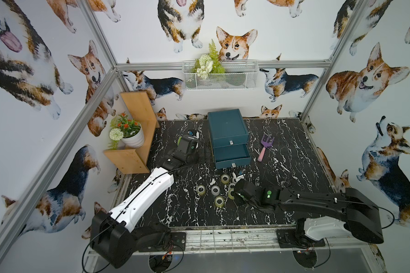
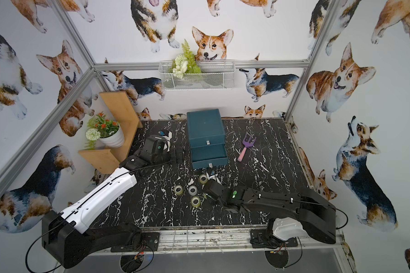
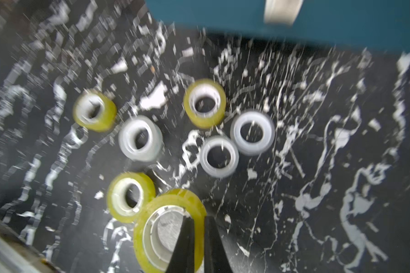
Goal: Place the transparent tape into the drawer according to color
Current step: Pick up the tape from the center of the board, then place the tape in the drawer.
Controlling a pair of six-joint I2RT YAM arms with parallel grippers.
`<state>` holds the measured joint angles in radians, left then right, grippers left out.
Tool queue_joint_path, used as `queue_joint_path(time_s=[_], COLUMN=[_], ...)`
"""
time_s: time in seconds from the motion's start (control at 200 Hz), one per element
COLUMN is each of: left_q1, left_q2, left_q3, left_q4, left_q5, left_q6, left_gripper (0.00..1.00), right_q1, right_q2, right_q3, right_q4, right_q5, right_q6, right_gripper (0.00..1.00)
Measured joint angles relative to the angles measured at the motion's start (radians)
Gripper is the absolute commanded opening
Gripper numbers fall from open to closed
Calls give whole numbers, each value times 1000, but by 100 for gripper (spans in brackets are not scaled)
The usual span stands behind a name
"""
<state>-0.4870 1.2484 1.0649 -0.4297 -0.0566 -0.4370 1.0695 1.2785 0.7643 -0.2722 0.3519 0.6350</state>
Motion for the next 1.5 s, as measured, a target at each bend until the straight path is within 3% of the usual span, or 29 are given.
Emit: queue_joint_path(time_s=[0.185, 0.51, 0.681, 0.786, 1.056, 1.256, 1.496], left_q1=[-5, -12, -25, -30, -61, -91, -162], left_q2=[0, 2, -2, -17, -71, -101, -177], left_q3=[0, 2, 10, 3, -82, -120, -258], left_q4=[0, -2, -5, -8, -7, -6, 11], left_q5=[0, 0, 0, -1, -18, -38, -89], left_q6=[0, -1, -5, -16, -65, -98, -185], left_gripper=[99, 99, 99, 99, 99, 99, 98], right_q1=[-156, -364, -371, -373, -376, -375, -334], right_q2=[-49, 136, 204, 230, 248, 220, 45], right_q3=[161, 303, 323, 320, 309, 305, 216], right_q4=[5, 95, 112, 116, 133, 139, 181], right_q5=[48, 73, 80, 80, 80, 68, 54], right_q6=[-88, -199, -203, -203, -201, -199, -193], right_gripper=[0, 0, 0, 6, 42, 45, 51])
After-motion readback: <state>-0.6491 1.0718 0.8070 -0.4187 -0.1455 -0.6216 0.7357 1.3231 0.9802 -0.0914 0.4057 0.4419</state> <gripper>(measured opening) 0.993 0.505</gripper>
